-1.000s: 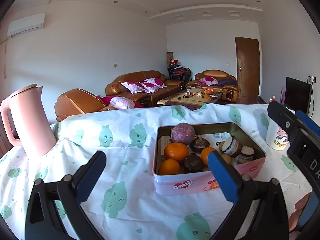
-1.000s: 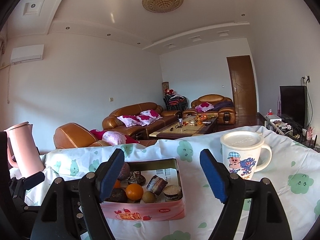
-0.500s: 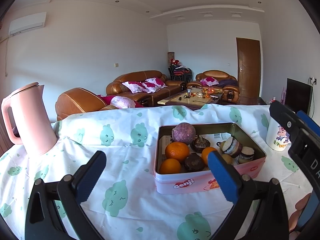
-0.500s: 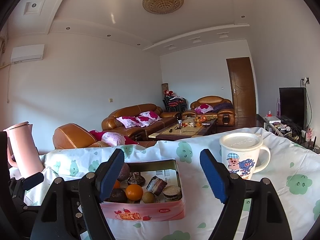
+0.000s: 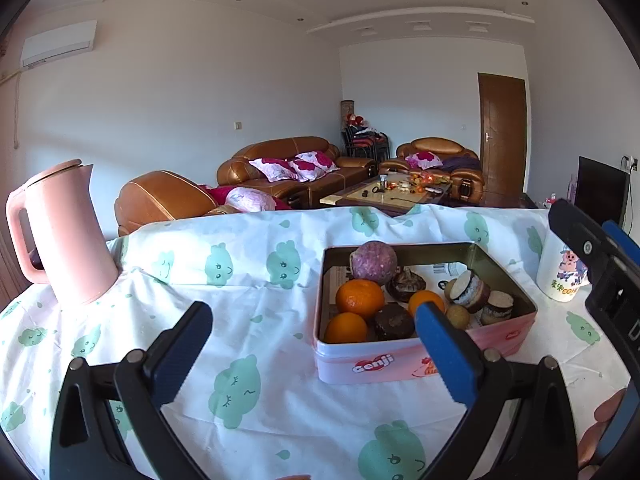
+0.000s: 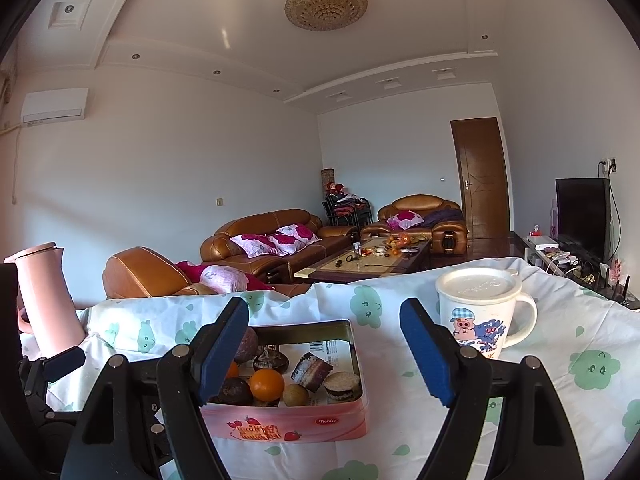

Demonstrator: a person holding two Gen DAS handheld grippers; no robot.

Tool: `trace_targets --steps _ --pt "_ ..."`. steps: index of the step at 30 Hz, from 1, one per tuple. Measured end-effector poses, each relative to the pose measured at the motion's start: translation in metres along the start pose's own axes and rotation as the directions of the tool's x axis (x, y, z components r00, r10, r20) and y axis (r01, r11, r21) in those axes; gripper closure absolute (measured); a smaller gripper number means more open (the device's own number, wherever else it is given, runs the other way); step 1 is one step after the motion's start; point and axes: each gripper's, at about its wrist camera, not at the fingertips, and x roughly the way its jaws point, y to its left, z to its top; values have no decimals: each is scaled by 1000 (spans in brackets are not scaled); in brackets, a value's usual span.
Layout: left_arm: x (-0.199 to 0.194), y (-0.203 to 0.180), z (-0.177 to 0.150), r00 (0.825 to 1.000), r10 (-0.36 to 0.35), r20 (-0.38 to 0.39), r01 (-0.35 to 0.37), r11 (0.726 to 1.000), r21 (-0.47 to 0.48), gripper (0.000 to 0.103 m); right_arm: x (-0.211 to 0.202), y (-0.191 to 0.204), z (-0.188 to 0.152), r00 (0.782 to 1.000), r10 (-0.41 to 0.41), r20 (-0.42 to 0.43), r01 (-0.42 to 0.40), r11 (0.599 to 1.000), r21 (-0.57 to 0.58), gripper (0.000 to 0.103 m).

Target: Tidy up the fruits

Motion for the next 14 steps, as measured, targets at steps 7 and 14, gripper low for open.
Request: trace_targets --steps 7,14 --pt "4 1 0 1000 -10 -19 9 1000 -14 0 0 -1 0 1000 -2 -4 2 1000 3 23" --pt "5 2 0 1000 -3 -27 2 1000 -20 0 0 -1 0 1000 -2 -6 2 1000 2 23"
